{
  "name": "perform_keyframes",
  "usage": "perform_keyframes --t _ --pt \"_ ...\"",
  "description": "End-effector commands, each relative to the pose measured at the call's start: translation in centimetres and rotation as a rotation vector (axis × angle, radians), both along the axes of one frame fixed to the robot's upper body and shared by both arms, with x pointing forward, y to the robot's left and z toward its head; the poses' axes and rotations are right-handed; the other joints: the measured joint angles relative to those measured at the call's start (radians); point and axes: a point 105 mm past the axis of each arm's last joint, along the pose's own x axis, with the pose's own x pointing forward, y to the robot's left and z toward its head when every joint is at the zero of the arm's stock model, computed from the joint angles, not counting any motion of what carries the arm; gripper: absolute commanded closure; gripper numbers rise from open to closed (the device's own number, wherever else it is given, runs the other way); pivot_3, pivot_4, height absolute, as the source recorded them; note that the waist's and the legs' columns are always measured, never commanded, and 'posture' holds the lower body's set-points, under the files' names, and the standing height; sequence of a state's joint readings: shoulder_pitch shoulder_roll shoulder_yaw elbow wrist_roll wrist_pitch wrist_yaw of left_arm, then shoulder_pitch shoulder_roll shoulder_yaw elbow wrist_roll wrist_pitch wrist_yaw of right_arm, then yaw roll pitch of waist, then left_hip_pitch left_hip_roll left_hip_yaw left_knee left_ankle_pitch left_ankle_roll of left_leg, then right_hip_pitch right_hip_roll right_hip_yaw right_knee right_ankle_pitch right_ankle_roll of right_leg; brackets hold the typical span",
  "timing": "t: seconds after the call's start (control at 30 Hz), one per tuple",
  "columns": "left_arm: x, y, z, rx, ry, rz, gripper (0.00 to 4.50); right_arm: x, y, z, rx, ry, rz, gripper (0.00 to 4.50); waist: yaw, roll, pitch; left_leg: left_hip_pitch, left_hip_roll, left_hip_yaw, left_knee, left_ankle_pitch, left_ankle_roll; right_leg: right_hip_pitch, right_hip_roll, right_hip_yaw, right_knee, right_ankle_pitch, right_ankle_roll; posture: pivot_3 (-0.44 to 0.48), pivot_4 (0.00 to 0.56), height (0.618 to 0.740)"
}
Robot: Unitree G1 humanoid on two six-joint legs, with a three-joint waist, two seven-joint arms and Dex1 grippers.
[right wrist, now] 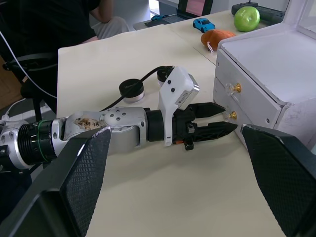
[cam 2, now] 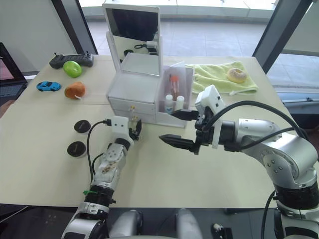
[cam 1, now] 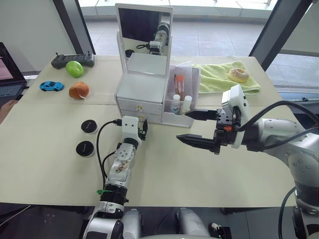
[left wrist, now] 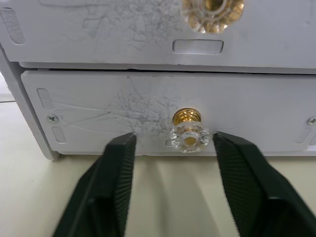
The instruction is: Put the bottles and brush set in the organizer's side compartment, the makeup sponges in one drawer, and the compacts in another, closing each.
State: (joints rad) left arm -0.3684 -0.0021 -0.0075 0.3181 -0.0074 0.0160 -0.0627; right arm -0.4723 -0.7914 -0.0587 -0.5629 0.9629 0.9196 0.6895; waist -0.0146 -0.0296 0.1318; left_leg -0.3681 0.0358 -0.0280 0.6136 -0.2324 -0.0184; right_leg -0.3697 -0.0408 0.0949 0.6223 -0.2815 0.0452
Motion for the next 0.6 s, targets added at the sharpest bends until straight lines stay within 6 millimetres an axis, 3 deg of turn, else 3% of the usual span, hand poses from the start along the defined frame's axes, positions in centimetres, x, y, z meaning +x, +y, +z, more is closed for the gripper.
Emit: perform_keyframes --t 0.03,0.1,0.13,0.37,0.6 --pt "0.0 -0.4 2.0 -0.022 -0.082 -0.019 3.20 -0.5 0.1 0.9 0.009 -0.046 0.009 0.00 -0.001 0.000 0.000 0.000 0.000 0.000 0.000 0.000 0.000 0.000 0.000 0.000 0.000 0.000 0.000 0.000 0.150 0.740" --pt "0.0 -0.5 2.1 -0.018 -0.088 -0.025 3.87 -0.5 0.1 0.9 0.008 -0.044 0.008 0.00 -0.001 0.000 0.000 0.000 0.000 0.000 0.000 0.000 0.000 0.000 0.000 0.000 0.000 0.000 0.000 0.000 0.150 0.740" --pt "0.0 -0.5 2.1 -0.014 -0.090 -0.029 3.93 -0.5 0.1 0.9 0.008 -0.044 0.009 0.00 -0.001 0.000 0.000 0.000 0.000 0.000 0.000 0.000 0.000 0.000 0.000 0.000 0.000 0.000 0.000 0.000 0.150 0.740" --pt "-0.5 -0.6 1.9 -0.007 -0.091 -0.060 3.93 -0.5 0.1 0.9 0.009 -0.042 0.007 0.00 -0.001 0.000 0.000 0.000 0.000 0.000 0.000 0.000 0.000 0.000 0.000 0.000 0.000 0.000 0.000 0.000 0.150 0.740" --pt "-3.3 0.1 1.0 0.006 -0.086 -0.149 3.93 -0.5 0.1 0.7 0.007 -0.037 0.006 0.00 -0.003 0.000 0.000 0.000 0.000 0.000 -0.001 0.000 0.000 0.000 0.000 0.000 0.000 0.000 0.000 0.000 0.150 0.740"
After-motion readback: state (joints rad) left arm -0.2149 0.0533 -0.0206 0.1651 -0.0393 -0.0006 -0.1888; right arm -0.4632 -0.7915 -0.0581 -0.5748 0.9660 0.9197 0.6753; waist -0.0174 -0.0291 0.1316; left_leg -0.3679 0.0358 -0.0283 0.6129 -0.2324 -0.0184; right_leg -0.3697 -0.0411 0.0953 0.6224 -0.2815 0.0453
